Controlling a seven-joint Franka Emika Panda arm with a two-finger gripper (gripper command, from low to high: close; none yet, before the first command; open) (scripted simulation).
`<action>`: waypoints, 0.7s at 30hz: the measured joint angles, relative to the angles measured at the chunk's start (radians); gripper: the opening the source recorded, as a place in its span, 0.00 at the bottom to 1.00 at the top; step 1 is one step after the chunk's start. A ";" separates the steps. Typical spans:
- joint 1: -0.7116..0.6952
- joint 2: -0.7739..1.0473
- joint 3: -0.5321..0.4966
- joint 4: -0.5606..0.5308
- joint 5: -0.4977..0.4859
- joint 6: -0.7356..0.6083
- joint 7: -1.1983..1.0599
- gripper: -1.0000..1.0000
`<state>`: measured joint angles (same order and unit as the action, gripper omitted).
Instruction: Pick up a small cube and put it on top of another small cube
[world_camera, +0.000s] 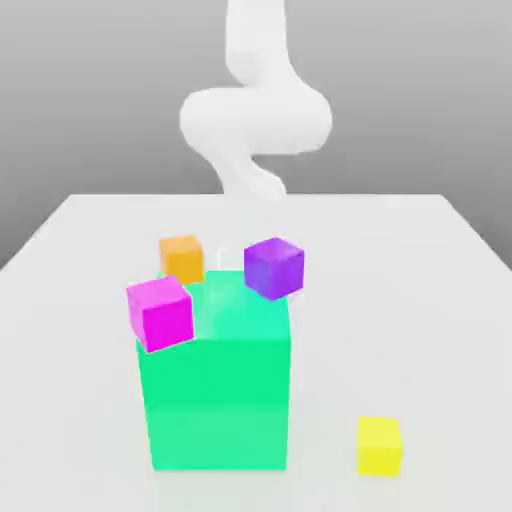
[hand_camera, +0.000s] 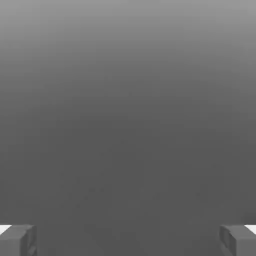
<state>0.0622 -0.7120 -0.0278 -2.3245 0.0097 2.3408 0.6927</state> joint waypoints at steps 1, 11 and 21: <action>0.026 0.038 -0.011 -0.011 0.005 0.018 -0.047 0.50; 0.230 0.391 -0.083 -0.108 0.074 0.180 -0.498 0.50; 0.348 0.739 -0.053 -0.205 0.100 0.342 -0.915 0.50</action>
<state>0.4101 0.0268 -0.0810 -2.5298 0.1098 2.6832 -0.2219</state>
